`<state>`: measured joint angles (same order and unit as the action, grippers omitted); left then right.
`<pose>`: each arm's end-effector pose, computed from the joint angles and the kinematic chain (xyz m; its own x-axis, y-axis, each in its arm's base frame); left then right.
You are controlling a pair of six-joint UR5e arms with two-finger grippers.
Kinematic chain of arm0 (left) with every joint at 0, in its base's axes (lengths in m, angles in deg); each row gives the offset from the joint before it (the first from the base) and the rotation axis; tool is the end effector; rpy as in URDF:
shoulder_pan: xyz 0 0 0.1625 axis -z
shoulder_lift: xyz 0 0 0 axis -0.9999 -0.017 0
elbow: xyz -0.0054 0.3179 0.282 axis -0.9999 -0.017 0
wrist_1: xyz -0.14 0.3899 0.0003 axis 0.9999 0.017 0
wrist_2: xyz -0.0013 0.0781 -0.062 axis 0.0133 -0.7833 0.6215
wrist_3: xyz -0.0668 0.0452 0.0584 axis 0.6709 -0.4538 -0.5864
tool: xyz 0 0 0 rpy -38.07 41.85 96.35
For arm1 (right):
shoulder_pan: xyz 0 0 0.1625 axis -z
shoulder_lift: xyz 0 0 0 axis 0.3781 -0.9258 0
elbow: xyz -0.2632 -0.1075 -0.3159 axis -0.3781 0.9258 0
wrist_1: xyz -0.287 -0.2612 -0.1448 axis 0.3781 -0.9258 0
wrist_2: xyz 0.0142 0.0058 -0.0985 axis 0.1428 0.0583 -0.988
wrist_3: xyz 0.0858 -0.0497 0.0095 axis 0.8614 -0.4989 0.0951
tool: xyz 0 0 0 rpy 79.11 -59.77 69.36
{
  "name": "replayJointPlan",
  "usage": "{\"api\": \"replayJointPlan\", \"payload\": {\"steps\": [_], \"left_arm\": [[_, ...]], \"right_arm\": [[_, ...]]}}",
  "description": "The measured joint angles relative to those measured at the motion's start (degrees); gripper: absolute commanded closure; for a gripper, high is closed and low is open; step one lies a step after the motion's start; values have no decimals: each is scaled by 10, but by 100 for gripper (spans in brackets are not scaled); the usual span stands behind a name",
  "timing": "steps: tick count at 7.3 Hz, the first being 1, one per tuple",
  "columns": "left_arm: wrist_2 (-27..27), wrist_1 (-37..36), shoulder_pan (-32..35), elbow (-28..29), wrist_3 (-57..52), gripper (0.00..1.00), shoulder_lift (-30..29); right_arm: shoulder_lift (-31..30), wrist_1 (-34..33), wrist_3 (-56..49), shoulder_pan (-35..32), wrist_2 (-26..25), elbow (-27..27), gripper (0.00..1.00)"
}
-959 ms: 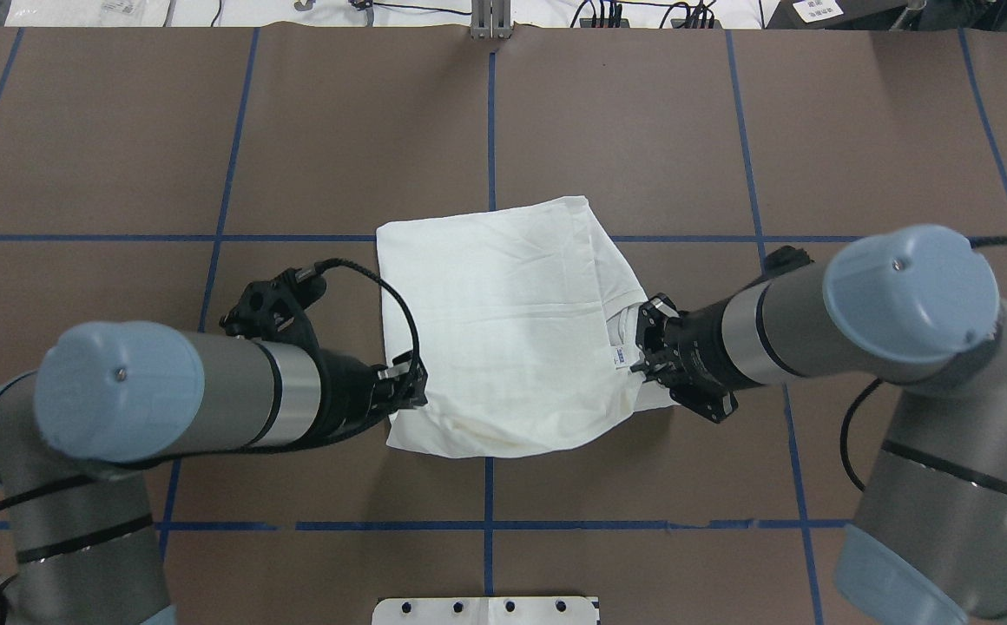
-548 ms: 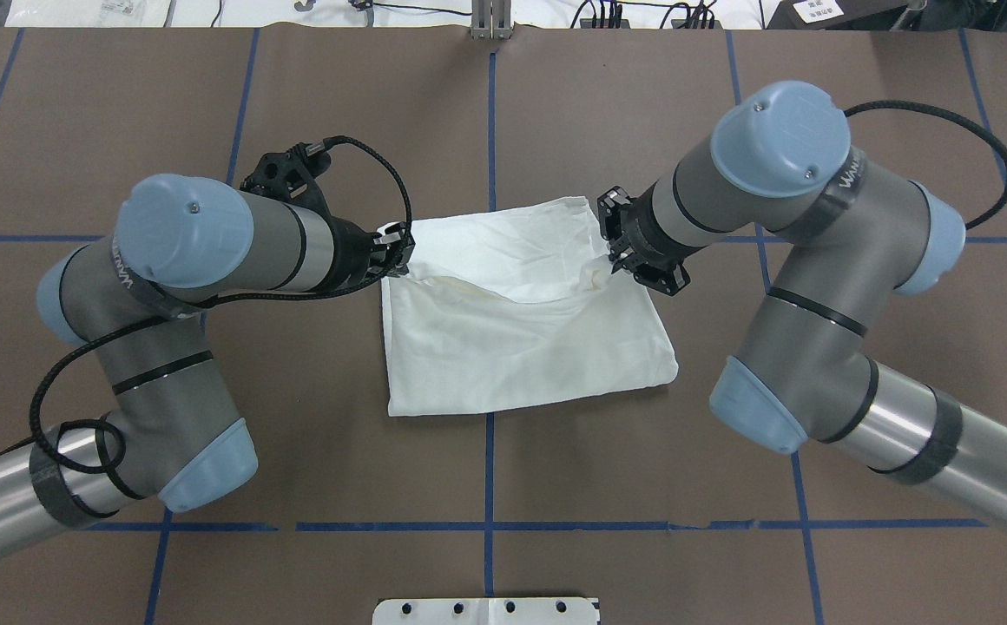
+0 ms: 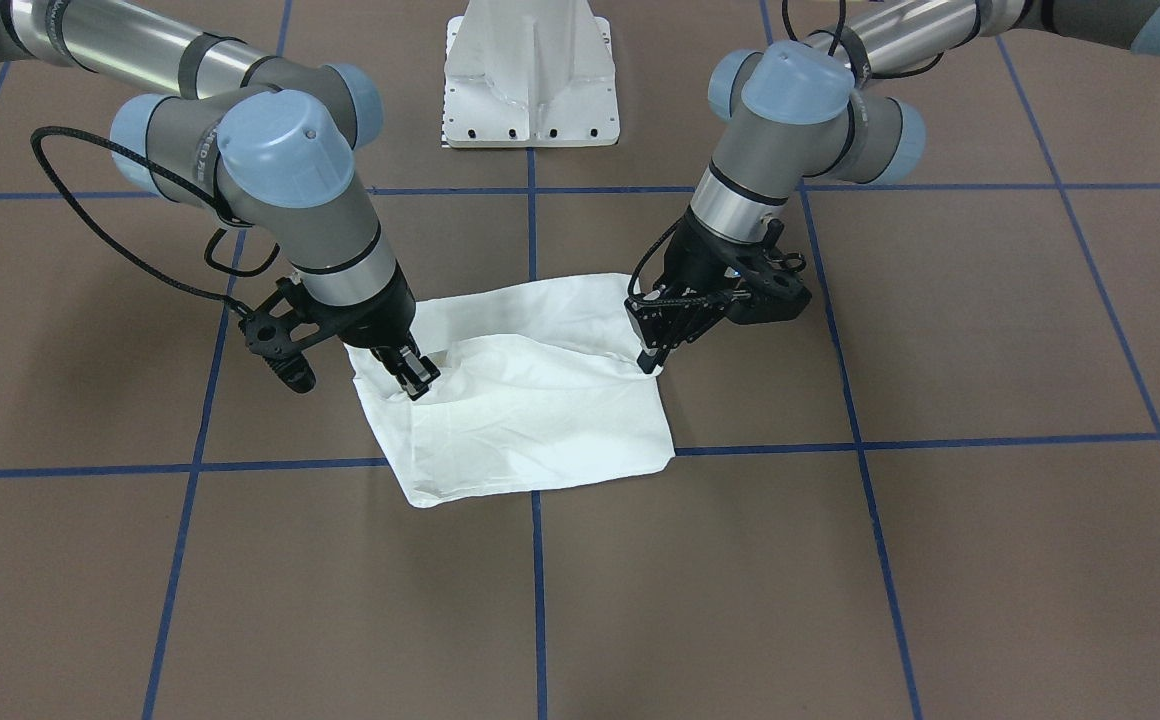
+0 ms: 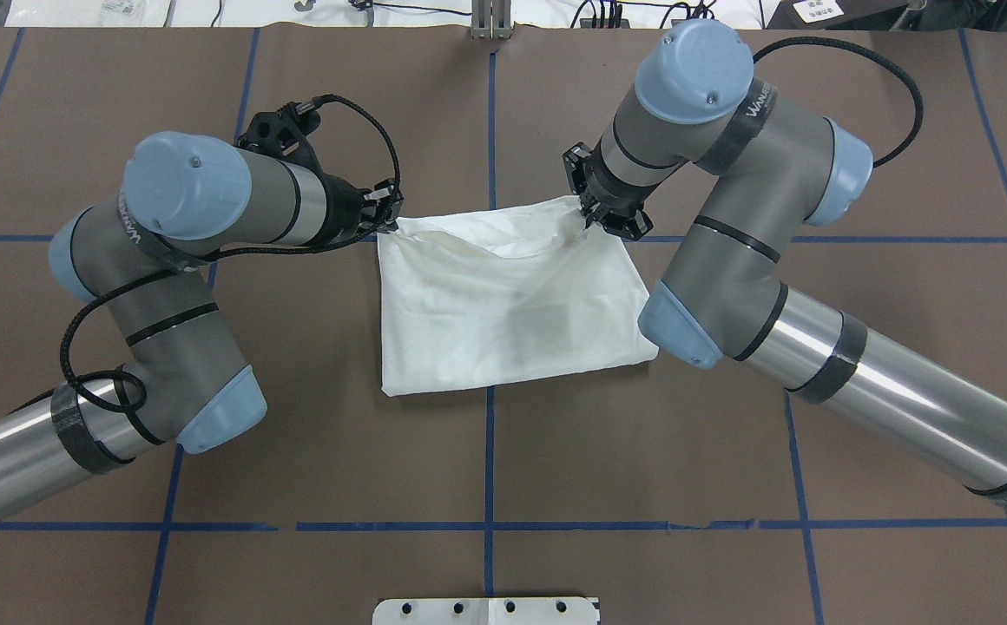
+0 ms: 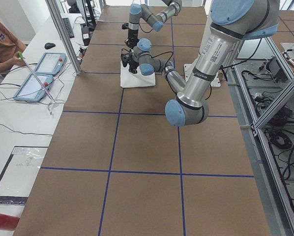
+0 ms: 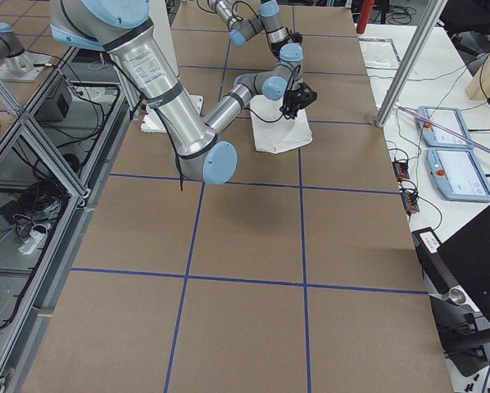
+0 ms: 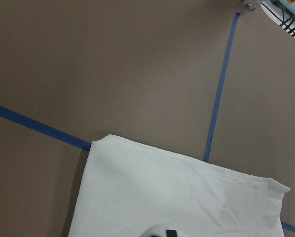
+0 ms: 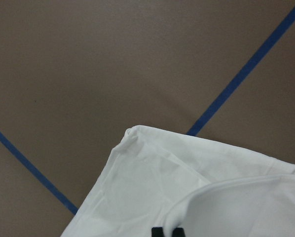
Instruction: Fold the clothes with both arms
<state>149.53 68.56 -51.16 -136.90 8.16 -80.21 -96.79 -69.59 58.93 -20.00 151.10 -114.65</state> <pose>0.4550 -0.4985 0.2327 0.2824 -0.2805 -0.9174 0.4771 0.8707 -0.1194 -0.4681 -0.5520 0.2219 0.3138 0.7529 0.5785 -0.5656 0.6376 -0.5231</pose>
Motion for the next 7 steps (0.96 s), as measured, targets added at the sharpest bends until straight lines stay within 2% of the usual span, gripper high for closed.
{"api": "replayJointPlan", "payload": {"steps": [1,3,4,5,7], "left_arm": [[0,10,3,16,-4,57,-2],[-1,86,15,92,-15,53,-8],[-1,114,30,122,-33,53,-12],[-1,125,47,135,-49,53,-14],[12,130,71,141,-98,53,-13]], "right_arm": [[18,19,-7,-5,2,38,1],[40,83,-43,-29,16,115,0],[45,95,-87,-55,43,138,0],[45,99,-126,-81,70,151,0],[32,102,-183,-109,91,158,0]]}}
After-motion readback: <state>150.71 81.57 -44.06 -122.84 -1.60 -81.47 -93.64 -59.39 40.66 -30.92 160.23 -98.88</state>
